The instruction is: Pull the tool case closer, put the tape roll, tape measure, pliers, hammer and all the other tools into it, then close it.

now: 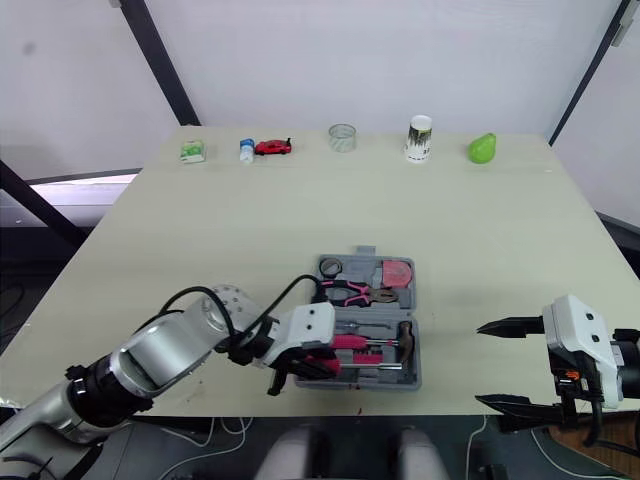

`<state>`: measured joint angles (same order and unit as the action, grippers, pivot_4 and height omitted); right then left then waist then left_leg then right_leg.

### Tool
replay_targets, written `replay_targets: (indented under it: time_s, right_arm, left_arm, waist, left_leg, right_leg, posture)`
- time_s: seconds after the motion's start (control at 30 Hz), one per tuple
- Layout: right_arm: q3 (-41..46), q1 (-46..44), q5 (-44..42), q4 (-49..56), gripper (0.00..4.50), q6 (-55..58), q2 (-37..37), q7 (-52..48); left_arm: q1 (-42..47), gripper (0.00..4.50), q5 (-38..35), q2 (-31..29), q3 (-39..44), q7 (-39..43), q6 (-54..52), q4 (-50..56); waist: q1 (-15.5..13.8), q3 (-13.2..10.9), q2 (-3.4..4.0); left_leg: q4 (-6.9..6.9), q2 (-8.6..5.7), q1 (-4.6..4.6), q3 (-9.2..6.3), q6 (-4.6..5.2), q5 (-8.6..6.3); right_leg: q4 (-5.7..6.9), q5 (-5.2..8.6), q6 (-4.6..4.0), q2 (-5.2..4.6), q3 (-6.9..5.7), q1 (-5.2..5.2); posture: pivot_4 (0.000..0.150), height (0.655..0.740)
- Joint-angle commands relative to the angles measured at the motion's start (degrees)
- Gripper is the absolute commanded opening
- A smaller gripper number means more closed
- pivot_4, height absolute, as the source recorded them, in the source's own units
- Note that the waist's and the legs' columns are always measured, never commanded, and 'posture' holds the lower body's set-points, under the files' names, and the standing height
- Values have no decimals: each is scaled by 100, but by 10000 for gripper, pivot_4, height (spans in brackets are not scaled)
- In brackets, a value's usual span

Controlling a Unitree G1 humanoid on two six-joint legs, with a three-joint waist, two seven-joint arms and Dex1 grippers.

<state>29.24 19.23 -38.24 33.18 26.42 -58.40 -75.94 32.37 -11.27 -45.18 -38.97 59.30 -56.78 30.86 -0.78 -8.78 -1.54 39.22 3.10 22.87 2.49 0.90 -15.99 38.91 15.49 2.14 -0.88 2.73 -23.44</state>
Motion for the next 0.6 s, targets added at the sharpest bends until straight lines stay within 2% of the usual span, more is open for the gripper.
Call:
replay_targets:
  time_s: [0.03,0.27,0.6]
  right_arm:
    - [4,-71,-71,72,45000,19,-95,-58]
    - [-23,-145,-61,24,45000,29,-96,-59]
    - [37,-73,-54,94,45000,40,-60,1]
  left_arm:
    - [287,6071,161,201,-325,-160,-348,128]
    - [620,6071,310,402,-745,-270,-602,23]
    - [866,6071,484,655,-1101,-298,-445,-401]
  waist:
    - [-1,0,0]
    - [-1,0,0]
    - [-2,0,0]
  left_leg:
    - [0,0,0,0,0,0]
    - [1,-1,0,-1,0,0]
    - [3,-2,0,-4,0,0]
  right_leg:
    - [0,0,0,0,0,0]
    - [1,0,0,0,1,1]
    - [1,0,0,0,0,2]
  posture:
    - [1500,7400]
    - [1500,7400]
    - [1500,7400]
